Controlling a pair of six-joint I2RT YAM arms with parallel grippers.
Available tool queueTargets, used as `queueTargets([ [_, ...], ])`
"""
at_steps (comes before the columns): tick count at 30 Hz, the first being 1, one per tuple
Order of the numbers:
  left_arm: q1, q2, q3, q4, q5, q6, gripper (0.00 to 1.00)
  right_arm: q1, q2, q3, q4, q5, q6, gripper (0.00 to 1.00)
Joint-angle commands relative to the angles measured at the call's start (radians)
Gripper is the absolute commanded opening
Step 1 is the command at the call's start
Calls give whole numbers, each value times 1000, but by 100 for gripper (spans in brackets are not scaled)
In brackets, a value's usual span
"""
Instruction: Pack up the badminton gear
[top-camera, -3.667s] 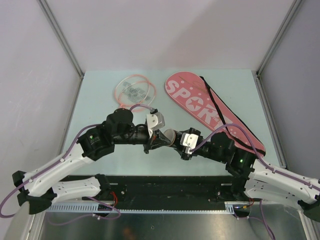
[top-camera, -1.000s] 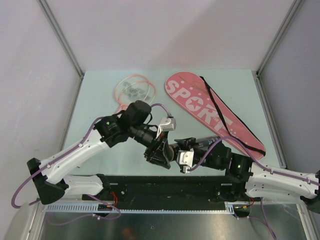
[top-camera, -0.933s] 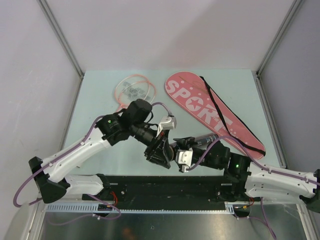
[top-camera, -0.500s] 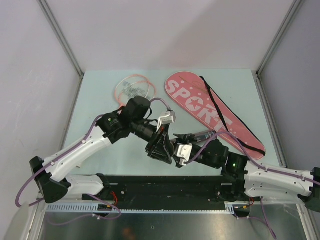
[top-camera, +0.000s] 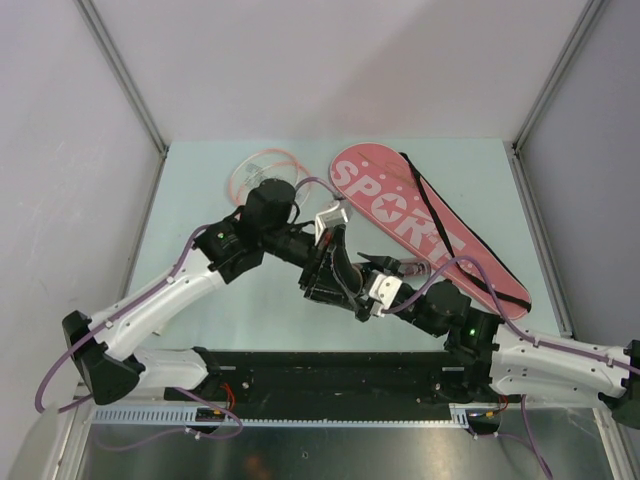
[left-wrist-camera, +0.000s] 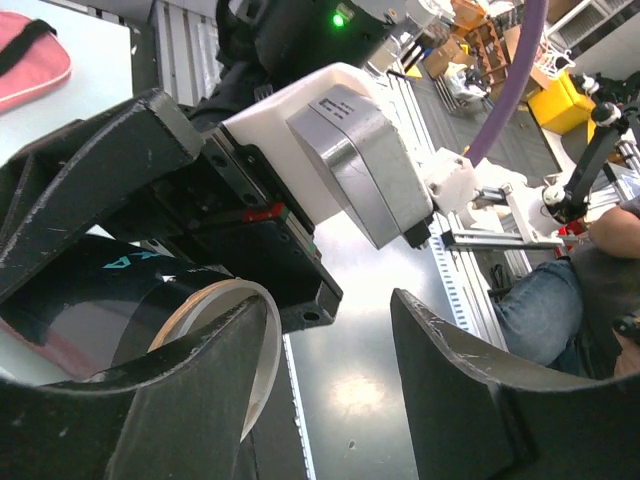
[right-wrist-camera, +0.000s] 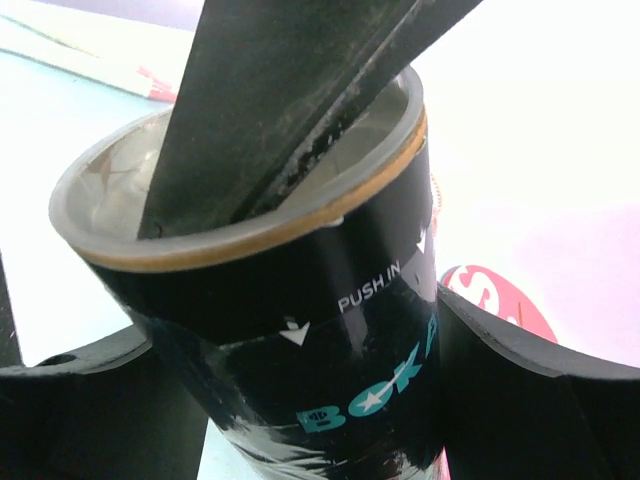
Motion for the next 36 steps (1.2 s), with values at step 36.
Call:
queueTargets([
  [36, 199, -290, -14, 71, -784, -158, 81, -116, 72, 87, 262, -173, 200, 0],
])
